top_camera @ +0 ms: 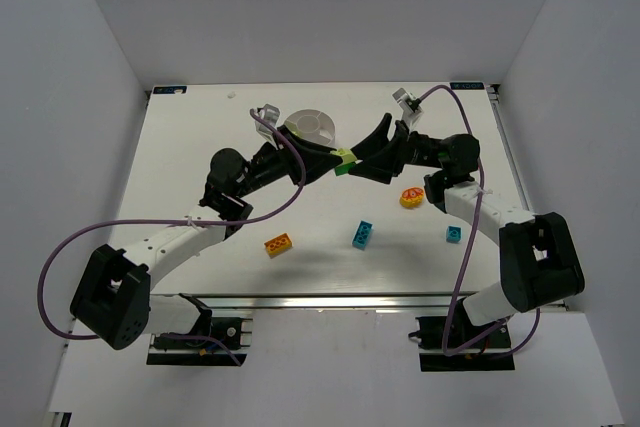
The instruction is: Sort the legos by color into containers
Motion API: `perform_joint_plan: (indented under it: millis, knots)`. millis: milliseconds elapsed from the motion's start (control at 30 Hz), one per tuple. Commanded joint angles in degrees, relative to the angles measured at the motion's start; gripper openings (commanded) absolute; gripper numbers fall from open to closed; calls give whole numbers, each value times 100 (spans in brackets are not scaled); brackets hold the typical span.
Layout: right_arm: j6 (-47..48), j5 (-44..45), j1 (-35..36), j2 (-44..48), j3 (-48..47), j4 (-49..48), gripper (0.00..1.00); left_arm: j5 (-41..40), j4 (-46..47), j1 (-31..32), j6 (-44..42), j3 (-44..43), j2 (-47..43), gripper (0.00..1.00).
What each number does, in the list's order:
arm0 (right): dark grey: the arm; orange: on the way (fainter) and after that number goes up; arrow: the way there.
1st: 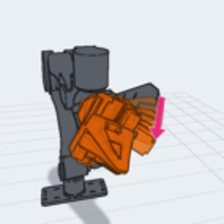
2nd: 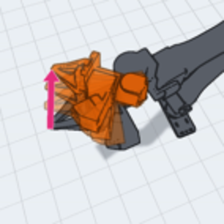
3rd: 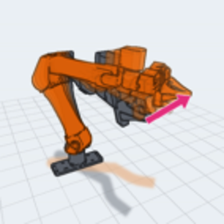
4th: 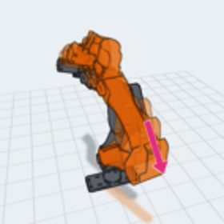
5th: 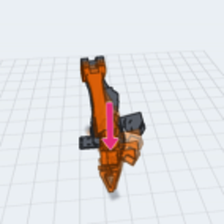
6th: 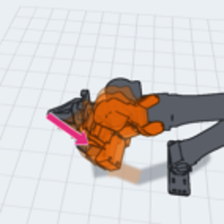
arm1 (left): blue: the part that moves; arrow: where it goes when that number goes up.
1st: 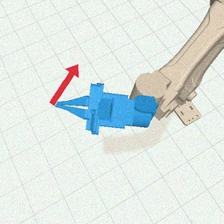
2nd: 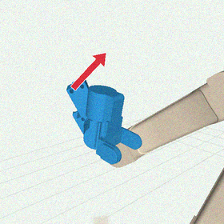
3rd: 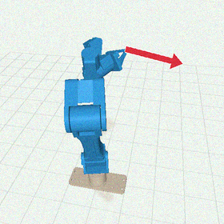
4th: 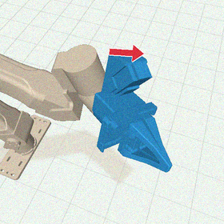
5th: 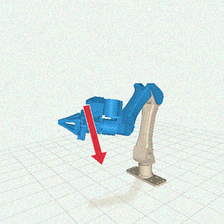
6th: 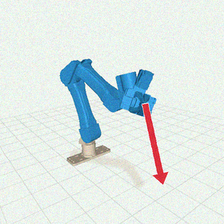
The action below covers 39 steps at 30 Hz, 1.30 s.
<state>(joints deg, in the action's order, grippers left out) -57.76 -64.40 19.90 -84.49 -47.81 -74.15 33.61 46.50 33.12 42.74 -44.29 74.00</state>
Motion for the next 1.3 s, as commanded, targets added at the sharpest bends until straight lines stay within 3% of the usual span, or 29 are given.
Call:
perform_joint_plan:
  millis: [0,533,933,1200,1267]
  knots:
    - [177,94,-4,152,9,-372,70,-47,193,27,24,-70,-43,0]
    - [107,42,-13,3,-106,-346,60,-56,280,27,41,-132,27,0]
    - [221,85,-13,-24,-114,-65,70,6,351,27,41,-273,97,0]
    - [177,77,-39,-33,-114,-178,60,15,325,27,15,-264,89,0]
    - [160,68,-22,-50,-123,-196,61,23,325,27,15,-264,97,0]
